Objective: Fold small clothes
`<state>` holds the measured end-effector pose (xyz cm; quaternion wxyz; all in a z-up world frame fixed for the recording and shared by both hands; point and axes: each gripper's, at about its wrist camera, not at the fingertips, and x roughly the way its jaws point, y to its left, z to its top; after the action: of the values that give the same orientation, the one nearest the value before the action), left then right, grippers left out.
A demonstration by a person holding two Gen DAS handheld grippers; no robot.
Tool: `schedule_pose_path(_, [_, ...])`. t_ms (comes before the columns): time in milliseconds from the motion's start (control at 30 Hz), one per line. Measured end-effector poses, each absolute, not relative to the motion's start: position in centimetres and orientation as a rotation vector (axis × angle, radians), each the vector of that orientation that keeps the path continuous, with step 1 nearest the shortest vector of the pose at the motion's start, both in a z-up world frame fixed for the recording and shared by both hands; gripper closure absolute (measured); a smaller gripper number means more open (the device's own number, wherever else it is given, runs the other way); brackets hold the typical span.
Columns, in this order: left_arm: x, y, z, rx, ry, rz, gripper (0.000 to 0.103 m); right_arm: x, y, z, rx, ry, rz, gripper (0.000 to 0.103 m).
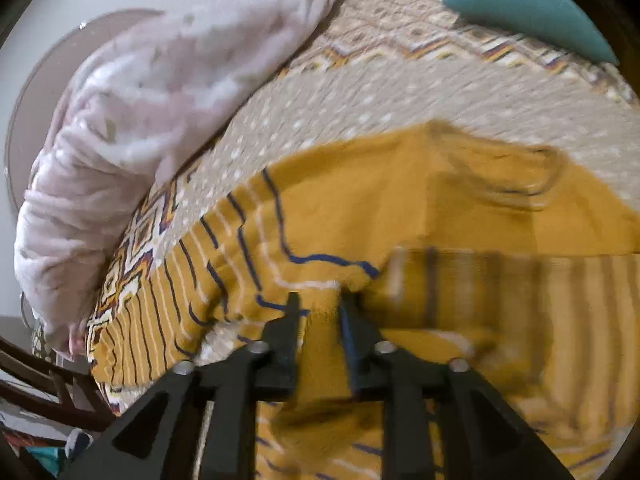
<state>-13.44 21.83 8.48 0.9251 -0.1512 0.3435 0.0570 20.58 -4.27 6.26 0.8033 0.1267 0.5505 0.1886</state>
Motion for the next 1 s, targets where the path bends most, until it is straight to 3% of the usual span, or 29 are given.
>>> schedule_pose_path(67, [-13.3,22.4,8.0,-0.336,0.719,0.123,0.021,20.7,-3.6,6.7,0.312,1.159,0.476,0.051])
schedule_pose_path(233, [-12.9,22.9,7.0,-0.376,0.736,0.120,0.021,19.1,-3.5,9.1,0.294,1.091,0.506,0.046])
schedule_pose_path(400, [-12.8,24.9,6.0,-0.403,0.748,0.198,0.021,14.7,-9.2,8.7,0.330,1.092,0.447,0.045])
schedule_pose_path(633, [-11.5,30.2,3.2,-0.654,0.766,0.235,0.022,7.8,-18.3,6.8,0.394,1.063,0.335,0.043])
schedule_pose_path(933, [-6.6,32.7,-0.3,-0.877,0.746,0.171,0.022,3.2,-22.2,7.8,0.386,0.975,0.299,0.043])
schedule_pose_path(967, [-5.7,33.1,-0.4,-0.885,0.748,0.184,0.028,2.8,-22.3,8.1,0.379,0.961,0.293,0.043])
schedule_pose_path(1000, [-5.1,33.4,-0.5,-0.876,0.756,0.203,0.055,2.5,-22.4,8.3,0.374,0.952,0.287,0.043])
